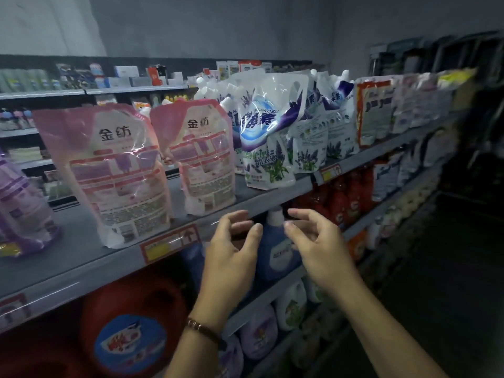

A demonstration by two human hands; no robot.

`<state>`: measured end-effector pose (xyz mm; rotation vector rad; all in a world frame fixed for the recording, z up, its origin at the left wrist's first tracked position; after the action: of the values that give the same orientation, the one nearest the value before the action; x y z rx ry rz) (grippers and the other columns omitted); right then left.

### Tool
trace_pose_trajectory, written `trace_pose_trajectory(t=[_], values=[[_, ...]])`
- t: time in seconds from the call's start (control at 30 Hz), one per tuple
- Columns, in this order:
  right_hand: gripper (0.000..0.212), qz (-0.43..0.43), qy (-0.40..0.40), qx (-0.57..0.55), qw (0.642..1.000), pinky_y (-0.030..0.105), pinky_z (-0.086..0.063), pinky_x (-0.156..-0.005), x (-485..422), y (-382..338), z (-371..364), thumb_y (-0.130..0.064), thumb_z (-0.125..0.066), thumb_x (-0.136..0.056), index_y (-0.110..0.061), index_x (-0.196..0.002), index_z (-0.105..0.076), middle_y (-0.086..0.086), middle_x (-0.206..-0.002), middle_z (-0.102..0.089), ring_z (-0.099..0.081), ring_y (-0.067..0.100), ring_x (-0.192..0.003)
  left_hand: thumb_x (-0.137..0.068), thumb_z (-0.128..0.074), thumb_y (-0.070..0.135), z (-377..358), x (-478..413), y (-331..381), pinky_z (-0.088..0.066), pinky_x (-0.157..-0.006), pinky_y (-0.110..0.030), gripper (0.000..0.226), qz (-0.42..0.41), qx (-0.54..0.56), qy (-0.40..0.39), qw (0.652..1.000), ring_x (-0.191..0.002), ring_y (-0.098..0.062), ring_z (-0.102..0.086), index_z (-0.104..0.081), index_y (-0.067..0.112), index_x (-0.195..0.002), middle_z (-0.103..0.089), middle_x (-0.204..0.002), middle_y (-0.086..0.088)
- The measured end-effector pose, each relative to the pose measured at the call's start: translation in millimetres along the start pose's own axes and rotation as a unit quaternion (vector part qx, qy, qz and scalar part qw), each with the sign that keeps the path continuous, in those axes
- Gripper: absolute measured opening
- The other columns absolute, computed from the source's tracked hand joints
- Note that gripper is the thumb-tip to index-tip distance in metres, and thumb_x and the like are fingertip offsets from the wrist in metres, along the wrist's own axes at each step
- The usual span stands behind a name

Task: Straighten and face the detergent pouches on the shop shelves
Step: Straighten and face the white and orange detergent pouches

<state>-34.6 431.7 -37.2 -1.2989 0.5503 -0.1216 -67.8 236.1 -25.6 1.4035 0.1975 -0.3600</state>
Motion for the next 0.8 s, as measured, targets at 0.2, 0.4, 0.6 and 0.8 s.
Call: trace_pose_trajectory(t=[0.2, 0.4, 0.6, 0.8], values=[[0.02, -0.069, 0.051, -0.032, 0.996, 0.046, -0.063, -0.094, 34.7, 49.9, 64.0, -0.028, -0.075, -0.097, -0.034, -0.116, -0.073, -0.011, -0.102, -0.079, -0.075, 0.007, -0.101, -0.099, -0.068, 0.044, -75.6, 21.7, -26.7, -0.06, -0.084, -0.03, 0.02, 0.022, 0.0, -0.075, 0.997, -0.1, -0.002, -0.072, -0.062, 0.045, -0.118, -0.074, -0.113, 0.016], [0.02, -0.118, 0.08, -0.052, 0.988, 0.044, -0.062, -0.095, 36.8, 100.6, 133.2, -0.03, -0.071, -0.101, -0.033, -0.121, -0.071, -0.008, -0.107, -0.079, -0.075, 0.005, -0.1, -0.101, -0.068, 0.037, -158.2, 30.1, -49.2, -0.062, -0.083, -0.037, 0.015, 0.071, 0.006, -0.109, 0.991, -0.097, -0.008, -0.075, -0.066, 0.04, -0.116, -0.075, -0.112, 0.016], [0.017, -0.128, 0.08, -0.053, 0.987, 0.041, -0.063, -0.092, 8.4, 140.3, 230.8, -0.032, -0.071, -0.1, -0.033, -0.117, -0.072, -0.01, -0.104, -0.079, -0.075, 0.004, -0.098, -0.103, -0.066, 0.031, -267.4, 18.3, -41.4, -0.062, -0.075, -0.034, 0.015, 0.111, 0.051, -0.116, 0.986, -0.09, -0.014, -0.079, -0.068, 0.029, -0.118, -0.077, -0.112, 0.007], [0.019, -0.124, 0.083, -0.047, 0.988, 0.044, -0.062, -0.094, -39.7, 174.6, 334.1, -0.035, -0.071, -0.1, -0.031, -0.118, -0.073, -0.007, -0.105, -0.079, -0.075, 0.007, -0.1, -0.104, -0.066, 0.034, -384.1, -1.9, -26.7, -0.064, -0.084, -0.041, 0.016, 0.11, 0.041, -0.115, 0.986, -0.099, -0.018, -0.078, -0.068, 0.03, -0.119, -0.077, -0.113, 0.005]])
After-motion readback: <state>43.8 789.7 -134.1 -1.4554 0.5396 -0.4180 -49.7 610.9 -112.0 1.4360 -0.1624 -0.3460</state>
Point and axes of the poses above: each hand's wrist, its own x-axis away from the middle knuckle, its own z-axis out of the back of the hand, y = z × x, the point moved 9 cm from there along -x, towards the middle knuckle
